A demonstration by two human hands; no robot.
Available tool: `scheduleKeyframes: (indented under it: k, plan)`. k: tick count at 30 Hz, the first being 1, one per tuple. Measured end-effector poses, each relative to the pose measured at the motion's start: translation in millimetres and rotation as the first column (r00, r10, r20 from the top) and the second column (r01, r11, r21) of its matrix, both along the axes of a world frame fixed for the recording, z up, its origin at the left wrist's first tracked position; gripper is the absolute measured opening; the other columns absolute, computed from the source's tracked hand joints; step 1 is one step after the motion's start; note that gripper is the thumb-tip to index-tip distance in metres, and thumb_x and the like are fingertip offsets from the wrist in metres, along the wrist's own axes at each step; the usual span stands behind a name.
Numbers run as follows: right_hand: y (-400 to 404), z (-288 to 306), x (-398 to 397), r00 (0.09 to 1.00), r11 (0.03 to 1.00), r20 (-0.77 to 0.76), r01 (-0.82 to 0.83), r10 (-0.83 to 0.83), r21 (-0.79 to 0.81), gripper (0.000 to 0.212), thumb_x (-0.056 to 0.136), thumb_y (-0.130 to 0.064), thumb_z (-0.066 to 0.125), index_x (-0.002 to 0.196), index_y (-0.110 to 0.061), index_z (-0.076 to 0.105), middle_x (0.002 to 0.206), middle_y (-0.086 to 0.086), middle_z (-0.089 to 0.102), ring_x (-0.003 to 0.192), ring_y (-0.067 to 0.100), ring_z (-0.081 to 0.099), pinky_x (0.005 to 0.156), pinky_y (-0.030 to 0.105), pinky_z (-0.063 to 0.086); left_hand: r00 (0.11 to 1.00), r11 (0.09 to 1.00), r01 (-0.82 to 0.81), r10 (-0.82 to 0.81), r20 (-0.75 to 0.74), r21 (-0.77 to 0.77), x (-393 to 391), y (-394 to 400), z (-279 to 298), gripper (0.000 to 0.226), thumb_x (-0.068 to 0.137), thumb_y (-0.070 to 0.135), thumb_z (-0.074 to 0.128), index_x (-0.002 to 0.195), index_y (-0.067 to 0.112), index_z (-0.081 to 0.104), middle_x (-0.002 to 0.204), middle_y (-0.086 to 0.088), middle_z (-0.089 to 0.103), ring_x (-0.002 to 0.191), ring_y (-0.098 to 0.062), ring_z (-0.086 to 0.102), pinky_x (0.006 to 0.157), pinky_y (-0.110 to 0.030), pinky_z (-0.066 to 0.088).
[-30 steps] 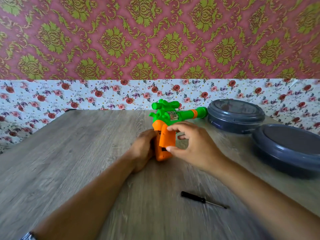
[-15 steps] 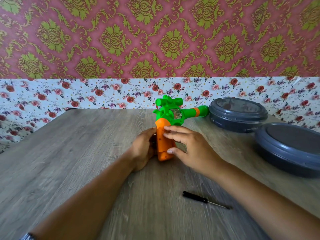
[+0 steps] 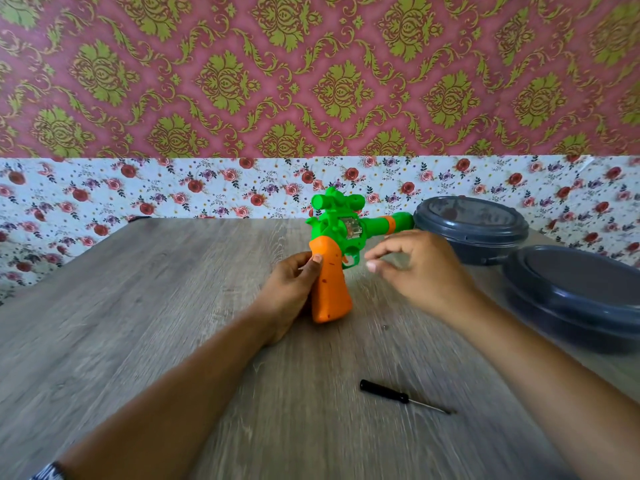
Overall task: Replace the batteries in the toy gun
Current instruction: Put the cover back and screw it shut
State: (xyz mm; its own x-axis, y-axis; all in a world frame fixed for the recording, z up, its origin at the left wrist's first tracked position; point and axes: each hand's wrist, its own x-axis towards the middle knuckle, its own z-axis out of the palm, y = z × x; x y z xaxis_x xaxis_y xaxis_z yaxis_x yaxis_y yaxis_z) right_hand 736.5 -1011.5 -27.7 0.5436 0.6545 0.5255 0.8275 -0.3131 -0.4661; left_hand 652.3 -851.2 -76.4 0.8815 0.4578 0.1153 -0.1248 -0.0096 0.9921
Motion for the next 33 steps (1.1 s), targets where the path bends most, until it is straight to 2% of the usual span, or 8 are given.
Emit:
scheduleKeyframes:
  k: [2, 4, 9, 18, 24, 28, 31, 33]
  plan:
    - [-9.9, 6.8, 5.1, 0.995, 0.995, -0.095, 0.019, -0.028, -0.101, 0.006, 0.079, -0.018, 0.071, 0.084, -0.021, 0.074, 0.082, -0.015, 0.067, 0.078, -0.004, 0.059, 0.073, 0.01, 0.041, 1.0, 1.0, -0.006, 0.006, -0.01, -0.008, 0.9, 1.2, -0.3, 0.019, 0.097, 0.027, 0.041, 0.102, 0.018, 0.057, 0.12, -0.025, 0.06, 0.114, -0.037, 0.057, 0.099, -0.054, 0.044]
    - [-14.8, 8.5, 9.8, 0.987, 0.963, -0.154, 0.012, -0.055, -0.27, 0.006, 0.076, -0.016, 0.074, 0.077, -0.021, 0.074, 0.075, -0.01, 0.071, 0.074, 0.003, 0.064, 0.072, 0.02, 0.048, 1.0, 1.0, -0.006, 0.006, -0.007, -0.023, 2.3, 2.8, -1.5, 0.019, 0.097, 0.026, 0.04, 0.098, 0.019, 0.058, 0.121, -0.028, 0.058, 0.113, -0.038, 0.057, 0.099, -0.055, 0.044]
    - [-10.3, -3.4, 8.0, 0.99, 0.871, -0.124, -0.003, -0.067, -0.492, 0.005, 0.072, -0.013, 0.077, 0.074, -0.018, 0.075, 0.058, -0.014, 0.061, 0.058, -0.001, 0.054, 0.055, 0.014, 0.04, 1.0, 0.994, 0.008, -0.008, 0.007, -0.107, 5.1, 3.5, -3.3, 0.019, 0.098, 0.022, 0.04, 0.1, 0.013, 0.057, 0.119, -0.027, 0.057, 0.108, -0.035, 0.057, 0.095, -0.051, 0.046]
    - [-2.8, -12.0, -1.9, 0.997, 0.85, -0.066, 0.002, -0.043, -0.526, 0.004, 0.072, -0.016, 0.078, 0.071, -0.015, 0.074, 0.069, -0.002, 0.067, 0.071, 0.009, 0.061, 0.055, 0.016, 0.039, 0.999, 0.987, 0.042, -0.04, 0.017, -0.157, 6.0, 7.4, -6.5, 0.025, 0.098, 0.022, 0.039, 0.114, 0.008, 0.052, 0.124, -0.027, 0.056, 0.11, -0.034, 0.057, 0.091, -0.046, 0.049]
    - [-3.1, -14.0, -3.1, 0.998, 0.807, -0.054, -0.019, -0.016, -0.59, 0.012, 0.08, -0.014, 0.07, 0.068, -0.016, 0.068, 0.058, -0.015, 0.052, 0.06, -0.002, 0.049, 0.051, 0.015, 0.031, 0.999, 0.982, 0.052, -0.051, 0.011, -0.183, 5.8, 6.9, -5.9, 0.023, 0.098, 0.021, 0.04, 0.111, 0.009, 0.055, 0.123, -0.027, 0.055, 0.108, -0.032, 0.056, 0.091, -0.045, 0.049]
    - [-3.0, -16.2, -3.7, 0.999, 0.778, -0.029, -0.033, 0.019, -0.627, 0.016, 0.081, -0.012, 0.062, 0.067, -0.018, 0.062, 0.065, -0.015, 0.053, 0.07, 0.006, 0.054, 0.06, 0.019, 0.038, 0.997, 0.978, 0.082, -0.082, 0.008, -0.19, 6.0, 8.7, -6.6, 0.028, 0.096, 0.021, 0.042, 0.118, 0.007, 0.054, 0.115, -0.019, 0.061, 0.1, -0.028, 0.062, 0.082, -0.041, 0.053]
    - [-0.5, -16.1, -4.1, 0.998, 0.855, -0.006, -0.061, 0.067, -0.515, 0.011, 0.081, -0.012, 0.06, 0.071, -0.015, 0.065, 0.071, -0.01, 0.061, 0.071, 0.006, 0.056, 0.066, 0.022, 0.042, 0.992, 0.98, 0.124, -0.124, 0.006, -0.157, 5.3, 8.3, -6.6, 0.022, 0.095, 0.02, 0.044, 0.11, 0.01, 0.058, 0.101, -0.011, 0.066, 0.085, -0.018, 0.066, 0.082, -0.038, 0.054]
    - [4.3, -16.5, -5.3, 0.993, 0.951, 0.023, -0.105, 0.116, -0.29, 0.009, 0.08, -0.011, 0.063, 0.073, -0.015, 0.065, 0.075, -0.01, 0.063, 0.07, 0.004, 0.055, 0.065, 0.019, 0.04, 0.989, 0.983, 0.144, -0.146, -0.008, -0.117, 5.7, 7.7, -7.0, 0.028, 0.094, 0.022, 0.046, 0.115, 0.006, 0.057, 0.101, -0.011, 0.067, 0.082, -0.017, 0.066, 0.084, -0.04, 0.053]
